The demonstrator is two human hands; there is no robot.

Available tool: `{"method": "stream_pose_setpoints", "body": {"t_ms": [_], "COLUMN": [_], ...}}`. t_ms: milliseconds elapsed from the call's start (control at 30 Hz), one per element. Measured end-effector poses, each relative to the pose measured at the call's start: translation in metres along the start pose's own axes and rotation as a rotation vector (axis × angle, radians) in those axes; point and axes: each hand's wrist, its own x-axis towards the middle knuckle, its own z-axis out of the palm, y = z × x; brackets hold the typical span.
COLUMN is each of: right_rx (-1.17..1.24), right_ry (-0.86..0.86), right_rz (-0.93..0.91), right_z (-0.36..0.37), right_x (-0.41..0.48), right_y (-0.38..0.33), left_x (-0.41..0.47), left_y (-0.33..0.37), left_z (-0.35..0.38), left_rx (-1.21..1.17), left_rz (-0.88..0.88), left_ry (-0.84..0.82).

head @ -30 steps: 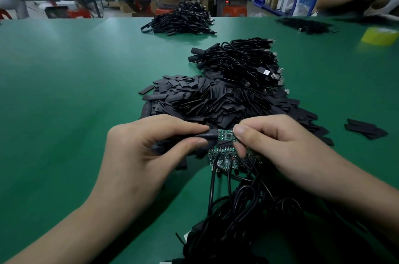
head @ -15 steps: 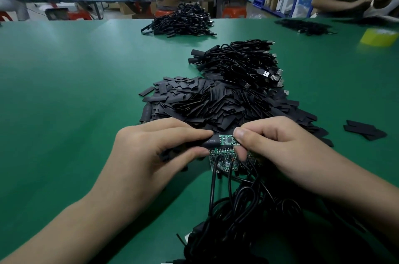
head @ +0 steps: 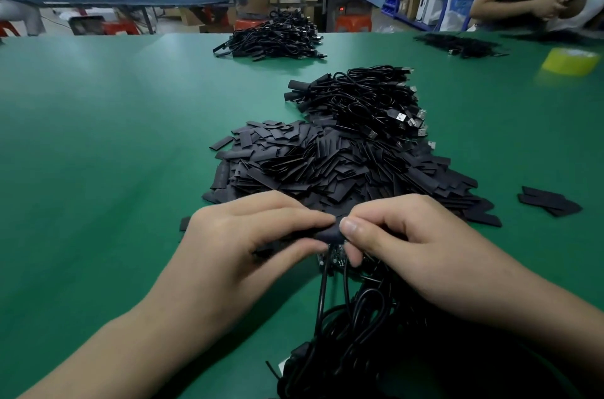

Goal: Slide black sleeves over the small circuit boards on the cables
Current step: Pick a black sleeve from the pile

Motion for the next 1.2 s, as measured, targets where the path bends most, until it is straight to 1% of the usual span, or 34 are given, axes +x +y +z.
{"method": "stream_pose_setpoints", "body": {"t_ms": [100, 200, 367, 567, 667, 767, 933, 1067, 1200], "right_rx": [0.034, 0.086, -0.056, -0.099, -0.088, -0.014, 0.164, 0.279, 0.360], "right_ry": [0.051, 0.187, 0.326, 0.347, 0.355, 0.365, 0.262, 0.216, 0.213], "right_rz": [-0.032, -0.119, -0.287, -0.330, -0.321, -0.278, -0.146, -0.067, -0.014], "right_z": [0.001, 0.000, 0.000, 0.002, 0.003, 0.003, 0.002, -0.002, -0.001], "right_x": [0.001, 0.001, -0.001, -0.002, -0.003, -0.003, -0.002, -0.002, -0.001], "right_y": [0.001, 0.003, 0.003, 0.003, 0.002, 0.001, -0.003, -0.006, -0.006], "left_x": [0.000, 0.001, 0.000, 0.000, 0.000, 0.001, 0.000, 0.001, 0.002], "left_y": [0.000, -0.001, 0.000, 0.002, 0.002, 0.004, 0.005, 0.006, 0.006], "left_z": [0.001, 0.001, 0.002, 0.003, 0.002, 0.001, -0.003, -0.001, -0.001], "left_rx": [-0.008, -0.075, -0.237, -0.167, -0.142, -0.097, 0.004, -0.021, -0.007], "left_rz": [-0.018, -0.091, -0.187, -0.117, -0.090, -0.051, 0.051, 0.042, 0.035], "left_ry": [0.060, 0.108, 0.151, 0.116, 0.124, 0.133, 0.177, 0.186, 0.172]}}
